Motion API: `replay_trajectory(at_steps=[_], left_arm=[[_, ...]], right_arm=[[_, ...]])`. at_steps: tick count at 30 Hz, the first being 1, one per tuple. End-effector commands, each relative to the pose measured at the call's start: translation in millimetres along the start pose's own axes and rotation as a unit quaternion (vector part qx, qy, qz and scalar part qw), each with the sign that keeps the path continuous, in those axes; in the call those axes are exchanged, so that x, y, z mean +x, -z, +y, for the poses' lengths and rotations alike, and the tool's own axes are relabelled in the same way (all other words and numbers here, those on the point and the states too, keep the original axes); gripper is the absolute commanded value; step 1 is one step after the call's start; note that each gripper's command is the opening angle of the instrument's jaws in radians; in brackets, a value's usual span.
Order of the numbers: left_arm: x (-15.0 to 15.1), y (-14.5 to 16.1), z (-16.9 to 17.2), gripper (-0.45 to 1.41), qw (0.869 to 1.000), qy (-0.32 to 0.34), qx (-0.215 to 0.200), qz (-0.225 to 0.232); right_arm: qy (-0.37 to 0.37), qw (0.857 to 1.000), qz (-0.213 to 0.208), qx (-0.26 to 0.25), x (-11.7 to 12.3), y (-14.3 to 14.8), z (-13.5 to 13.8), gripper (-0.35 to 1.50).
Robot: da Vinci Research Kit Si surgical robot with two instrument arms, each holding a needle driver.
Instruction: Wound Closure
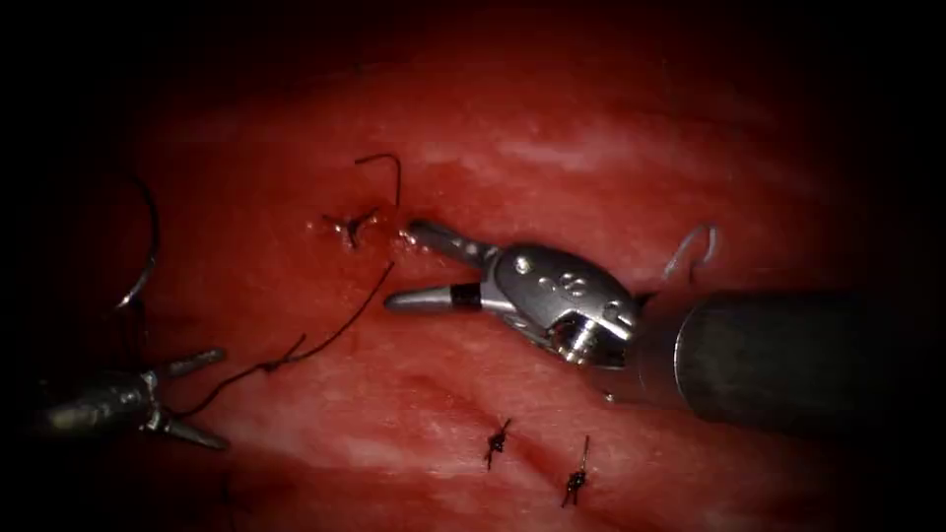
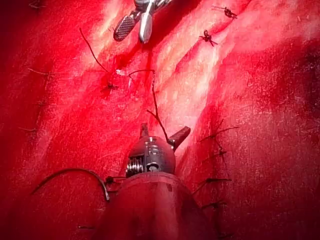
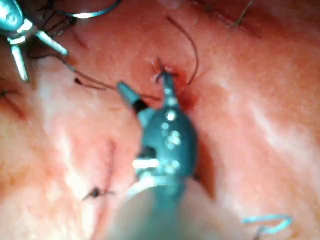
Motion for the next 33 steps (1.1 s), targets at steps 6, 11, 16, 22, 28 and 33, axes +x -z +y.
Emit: replay_trajectory(at_steps=[6, 11, 16, 22, 28, 33], left_arm=[[0.4, 0.5, -0.6, -0.45, 1.0, 0.002, -0.008, -0.005], [1.3, 2.4, -0.8, -0.4, 1.0, 0.005, 0.0, 0.002], [1.2, 2.5, -1.0, -0.45, 1.0, -0.015, 0.003, 0.0], [3.0, 0.9, -1.0, -0.45, 1.0, -0.027, 0.014, 0.009], [6.8, -1.1, -2.2, -0.45, 0.998, -0.04, 0.031, 0.021], [9.2, -1.8, -1.9, -0.45, 0.998, -0.051, 0.039, 0.027]], right_arm=[[-0.001, 1.0, 0.0, 0.001, -0.6, -0.9, -0.7, 1.36], [-0.001, 1.0, 0.001, 0.001, -0.6, -1.2, -0.8, 1.36], [0.0, 1.0, 0.0, 0.002, -0.6, -1.3, -0.9, 1.36], [0.004, 0.999, -0.037, 0.028, -0.1, -2.0, -2.8, 1.35], [0.041, 0.995, -0.08, 0.035, 2.0, -1.2, -5.5, 1.31], [0.057, 0.993, -0.096, 0.028, 1.9, -1.3, -5.4, 1.26]])
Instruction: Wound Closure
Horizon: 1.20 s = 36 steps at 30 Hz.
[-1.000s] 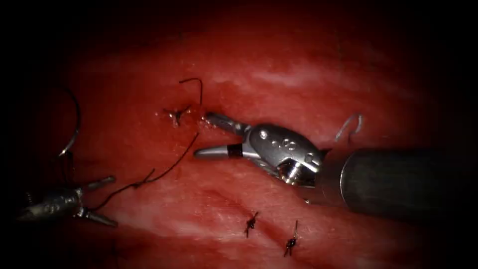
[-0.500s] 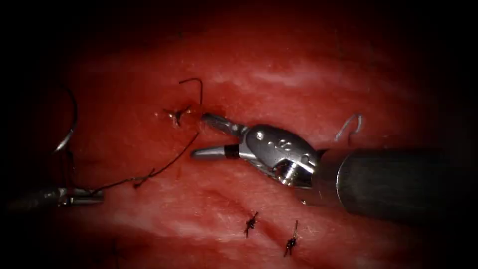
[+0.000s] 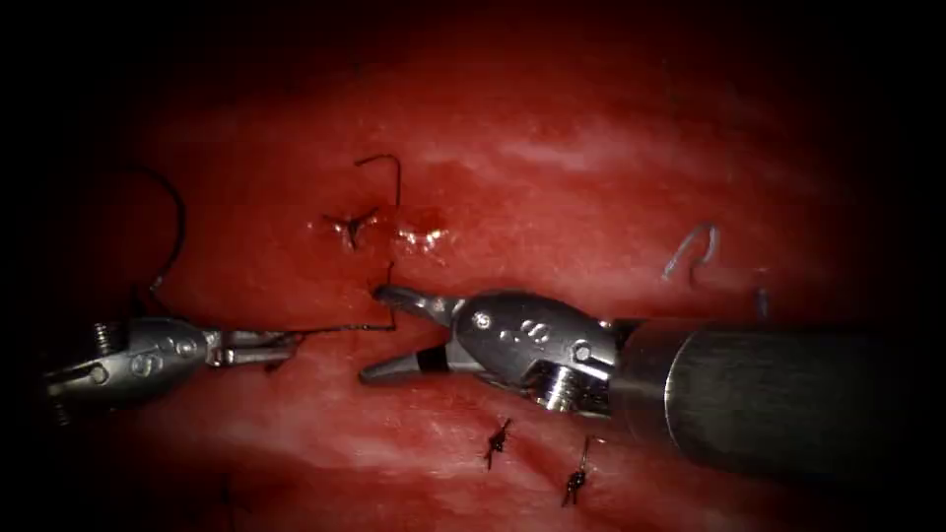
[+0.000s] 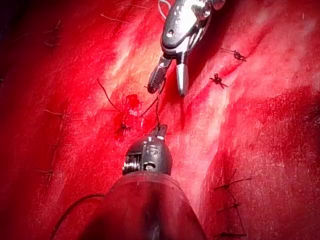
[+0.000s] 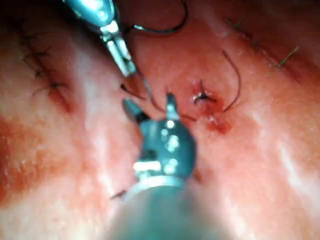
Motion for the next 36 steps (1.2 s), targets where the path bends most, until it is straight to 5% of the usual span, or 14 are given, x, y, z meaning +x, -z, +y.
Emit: replay_trajectory(at_steps=[1, 27, 30, 34, 36], left_arm=[[0.6, -0.5, 0.3, -0.45, 1.0, -0.004, 0.0, 0.004], [4.3, -2.4, -0.5, -0.45, 1.0, -0.016, -0.003, 0.009], [4.5, -2.4, -0.4, -0.45, 1.0, -0.016, -0.002, 0.009], [4.5, -2.5, -0.4, -0.45, 1.0, -0.016, -0.002, 0.009], [4.5, -2.6, -0.5, -0.45, 1.0, -0.016, -0.002, 0.009]], right_arm=[[-0.001, 1.0, -0.006, -0.006, -0.7, -1.0, 0.0, 1.26], [0.039, 0.998, -0.025, -0.036, 1.2, 0.1, -0.7, 1.11], [0.04, 0.998, -0.023, -0.037, 1.1, 0.2, -0.8, 0.77], [0.04, 0.998, -0.019, -0.036, 1.4, 0.8, -0.5, -0.35], [0.039, 0.998, -0.016, -0.036, 1.5, 1.1, -0.4, -0.35]])
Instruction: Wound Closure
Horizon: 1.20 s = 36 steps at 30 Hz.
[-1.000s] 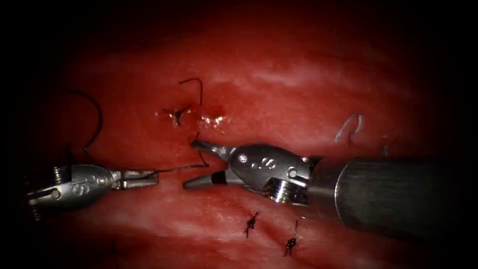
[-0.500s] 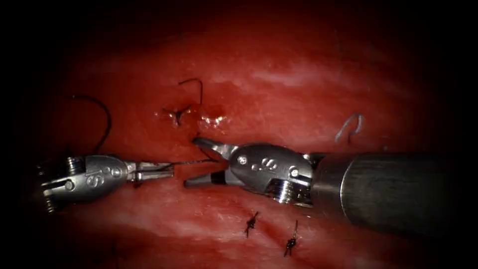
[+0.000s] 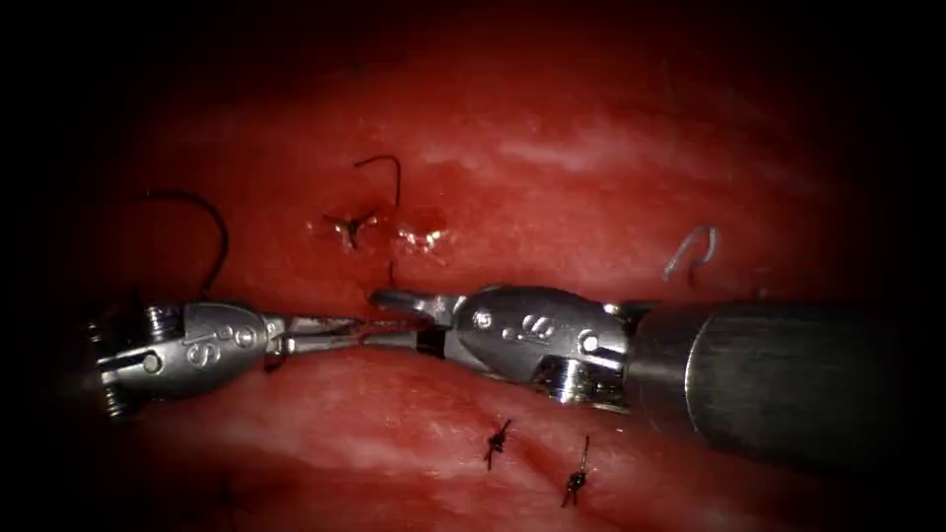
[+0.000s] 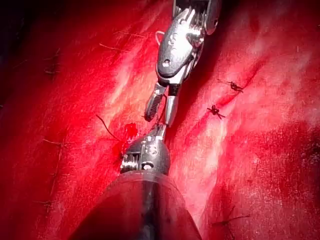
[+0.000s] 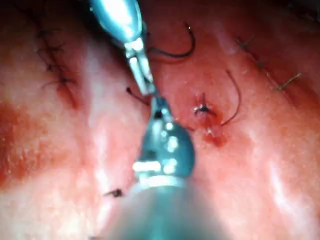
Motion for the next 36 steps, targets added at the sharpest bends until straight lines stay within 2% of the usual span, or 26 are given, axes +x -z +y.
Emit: replay_trajectory(at_steps=[1, 8, 9, 11, 12, 13, 16, 18, 22, 25, 28, 31, 36], left_arm=[[-0.4, -1.1, -0.2, -0.45, 1.0, 0.0, -0.001, 0.001], [-0.3, -1.1, -0.2, -0.45, 1.0, 0.0, 0.0, 0.0], [-0.3, -1.0, -0.3, -0.32, 1.0, 0.0, 0.002, -0.002], [-0.1, -0.8, -0.5, 0.3, 1.0, -0.001, 0.006, 0.0], [-0.1, -0.6, -0.7, 0.52, 1.0, 0.0, 0.009, 0.002], [0.1, -0.1, -1.2, 0.88, 1.0, 0.007, 0.02, 0.009], [0.2, 1.8, -2.1, 1.11, 0.999, 0.014, 0.037, 0.026], [0.2, 3.0, -2.4, 1.18, 0.998, 0.02, 0.044, 0.031], [-1.4, 5.5, -2.4, 1.18, 0.998, 0.015, 0.053, 0.026], [-4.0, 6.4, -2.3, 1.03, 0.998, -0.001, 0.063, 0.016], [-6.2, 5.4, -2.4, 0.86, 0.997, -0.02, 0.07, 0.007], [-8.0, 2.8, -2.8, 0.71, 0.996, -0.047, 0.08, -0.001], [-9.4, 1.2, -2.5, 0.66, 0.994, -0.066, 0.087, -0.005]], right_arm=[[-0.007, 1.0, 0.011, -0.002, 0.0, 0.3, -0.1, -0.35], [-0.01, 1.0, 0.014, -0.003, 0.1, 1.2, 0.1, -0.35], [-0.01, 1.0, 0.014, -0.003, 0.0, 1.1, 0.2, -0.35], [-0.01, 1.0, 0.014, -0.004, -0.2, 1.1, 0.3, -0.35], [-0.01, 1.0, 0.014, -0.004, -0.2, 1.2, 0.4, -0.35], [-0.007, 1.0, 0.014, -0.003, -0.5, 1.3, 0.6, -0.35], [-0.007, 1.0, 0.013, -0.004, -1.1, 1.3, 1.1, -0.35], [-0.007, 1.0, 0.012, -0.004, -1.3, 1.4, 1.3, -0.35], [-0.008, 1.0, 0.013, -0.005, -1.5, 1.5, 1.5, -0.35], [-0.008, 1.0, 0.015, -0.005, -1.5, 1.6, 1.5, -0.35], [-0.008, 1.0, 0.015, -0.005, -1.5, 1.6, 1.6, -0.35], [-0.009, 1.0, 0.016, -0.006, -1.5, 1.6, 1.6, -0.35], [-0.009, 1.0, 0.017, -0.007, -1.5, 1.7, 1.6, -0.35]])
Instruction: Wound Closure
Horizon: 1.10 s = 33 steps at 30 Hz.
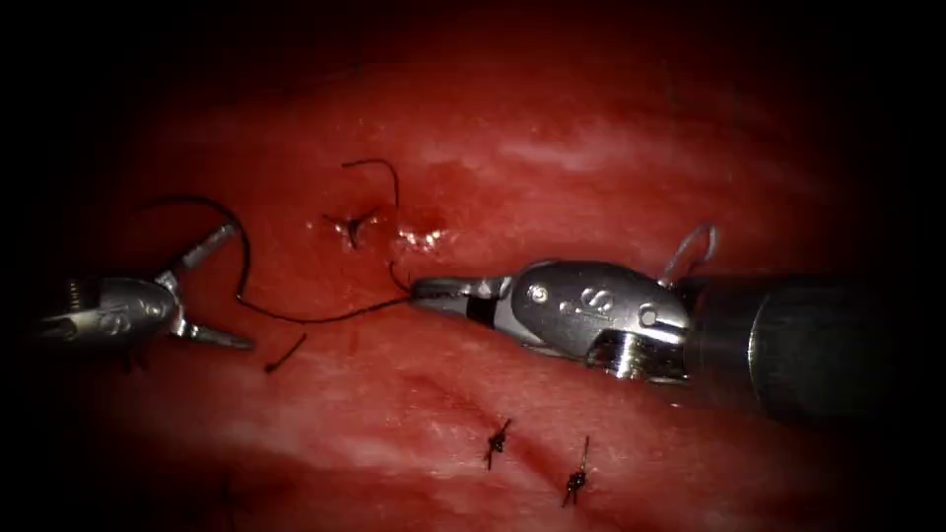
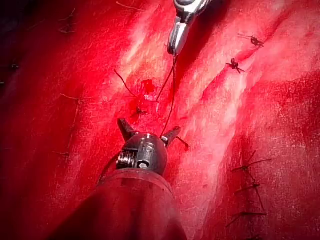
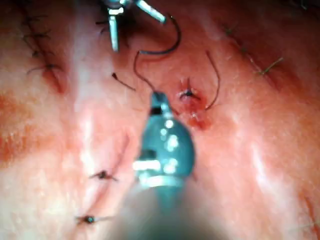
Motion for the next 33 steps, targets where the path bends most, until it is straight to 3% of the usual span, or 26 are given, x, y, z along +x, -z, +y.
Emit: replay_trajectory(at_steps=[1, 4, 11, 13, 15, 25, 26, 27, 28, 29, 30, 33], left_arm=[[-0.4, -1.1, 0.5, 0.66, 1.0, -0.007, 0.0, -0.001], [-0.9, -1.7, 1.2, 0.42, 1.0, -0.022, 0.002, -0.007], [-1.7, -2.6, 1.5, 0.24, 0.999, -0.035, 0.004, -0.018], [-1.7, -2.8, 1.4, 0.03, 0.999, -0.034, 0.005, -0.02], [-1.7, -2.9, 1.3, -0.44, 0.999, -0.034, 0.005, -0.02], [-1.9, -2.0, 1.5, -0.45, 0.999, -0.042, 0.006, -0.023], [-1.9, -1.5, 1.2, -0.45, 0.999, -0.045, 0.003, -0.023], [-1.9, -1.1, 1.0, -0.45, 0.999, -0.047, 0.003, -0.022], [-1.8, -0.3, 0.5, -0.45, 0.998, -0.057, 0.005, -0.018], [-1.8, -0.3, 0.5, -0.45, 0.998, -0.057, 0.005, -0.018], [-1.5, 0.5, 0.0, -0.45, 0.998, -0.058, 0.012, -0.015], [-1.1, 1.4, -0.9, -0.45, 0.998, -0.063, 0.024, -0.008]], right_arm=[[-0.001, 1.0, 0.001, 0.002, -0.4, -0.8, -0.7, -0.35], [-0.001, 1.0, 0.001, 0.002, -0.4, -0.8, -0.7, -0.35], [-0.001, 1.0, 0.001, 0.001, -0.3, -0.9, -0.8, -0.35], [-0.001, 1.0, 0.0, 0.0, -0.3, -0.9, -0.9, -0.35], [-0.001, 1.0, 0.0, 0.0, -0.3, -0.9, -0.9, -0.35], [-0.001, 1.0, 0.003, -0.001, -0.3, -0.7, -1.0, -0.35], [-0.002, 1.0, 0.006, -0.004, -0.4, -0.8, -1.0, -0.06], [-0.004, 1.0, 0.015, -0.007, -0.4, -0.8, -0.9, 0.62], [-0.007, 0.999, 0.031, -0.013, -0.5, -0.8, -0.5, 1.14], [-0.007, 0.999, 0.031, -0.013, -0.5, -0.8, -0.5, 1.14], [-0.009, 0.998, 0.056, -0.005, -0.8, -0.5, 0.0, 1.36], [-0.015, 0.996, 0.092, 0.01, -1.2, 0.8, 1.0, 1.43]])
